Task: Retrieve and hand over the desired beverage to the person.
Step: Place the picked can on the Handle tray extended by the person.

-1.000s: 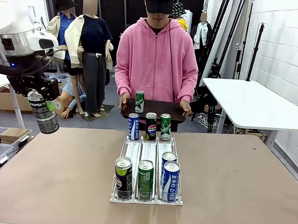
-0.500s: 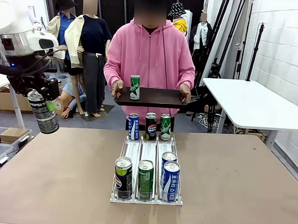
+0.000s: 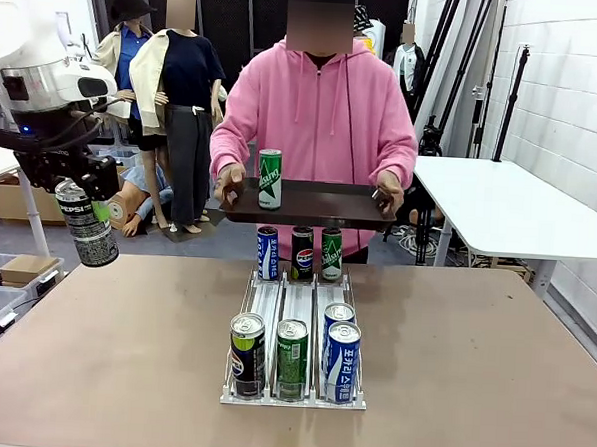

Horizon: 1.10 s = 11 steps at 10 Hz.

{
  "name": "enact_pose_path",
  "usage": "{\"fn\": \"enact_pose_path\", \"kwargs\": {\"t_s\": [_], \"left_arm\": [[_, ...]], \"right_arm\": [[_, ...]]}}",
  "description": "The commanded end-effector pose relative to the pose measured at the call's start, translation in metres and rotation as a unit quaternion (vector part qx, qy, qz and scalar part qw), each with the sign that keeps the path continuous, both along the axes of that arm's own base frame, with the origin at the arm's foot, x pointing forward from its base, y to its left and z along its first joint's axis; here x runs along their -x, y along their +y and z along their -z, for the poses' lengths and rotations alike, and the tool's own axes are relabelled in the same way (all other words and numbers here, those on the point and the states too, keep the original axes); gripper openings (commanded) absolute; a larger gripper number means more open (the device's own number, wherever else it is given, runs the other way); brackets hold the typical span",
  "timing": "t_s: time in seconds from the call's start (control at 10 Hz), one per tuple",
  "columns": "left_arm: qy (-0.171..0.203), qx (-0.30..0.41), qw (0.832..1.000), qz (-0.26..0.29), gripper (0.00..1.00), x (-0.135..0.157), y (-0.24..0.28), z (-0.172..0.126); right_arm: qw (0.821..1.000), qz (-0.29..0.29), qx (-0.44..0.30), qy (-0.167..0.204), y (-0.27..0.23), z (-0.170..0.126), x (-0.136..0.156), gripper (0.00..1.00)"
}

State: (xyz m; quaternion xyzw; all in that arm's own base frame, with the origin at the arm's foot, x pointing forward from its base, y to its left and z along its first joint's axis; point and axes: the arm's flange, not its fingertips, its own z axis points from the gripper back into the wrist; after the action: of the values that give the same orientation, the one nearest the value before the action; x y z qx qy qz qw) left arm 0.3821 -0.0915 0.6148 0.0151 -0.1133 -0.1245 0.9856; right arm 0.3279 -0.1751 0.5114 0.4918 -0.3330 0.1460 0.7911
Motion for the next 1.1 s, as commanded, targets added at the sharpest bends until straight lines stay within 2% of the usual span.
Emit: {"fn": "enact_pose_path", "kwargs": {"t_s": [0.0,0.2,0.5,0.6,0.8,1.0], "left_arm": [[-0.007,0.001,1.000,-0.002,0.00,0.000,0.002,-0.007],[0.000,0.000,1.000,0.000,0.00,0.000,0.000,0.000],[0.012,0.016,1.000,-0.004,0.00,0.001,-0.009,-0.005],[0.015,0.023,1.000,-0.005,0.00,0.002,-0.012,-0.009],[0.047,0.030,0.998,-0.012,0.00,-0.001,-0.024,-0.025],[0.054,0.012,0.998,-0.005,0.00,0.001,-0.047,-0.042]], "right_arm": [[1.000,0.000,-0.013,-0.010,0.001,-0.001,-0.002,1.00],[1.000,0.000,-0.013,-0.010,0.001,-0.001,-0.002,1.00],[1.000,0.000,-0.013,-0.010,0.001,-0.001,-0.002,1.00],[1.000,0.000,-0.013,-0.010,0.001,-0.001,-0.002,1.00],[1.000,0.000,-0.013,-0.010,0.001,-0.001,-0.002,1.00],[1.000,0.000,-0.013,-0.010,0.001,-0.001,-0.002,1.00]]}}
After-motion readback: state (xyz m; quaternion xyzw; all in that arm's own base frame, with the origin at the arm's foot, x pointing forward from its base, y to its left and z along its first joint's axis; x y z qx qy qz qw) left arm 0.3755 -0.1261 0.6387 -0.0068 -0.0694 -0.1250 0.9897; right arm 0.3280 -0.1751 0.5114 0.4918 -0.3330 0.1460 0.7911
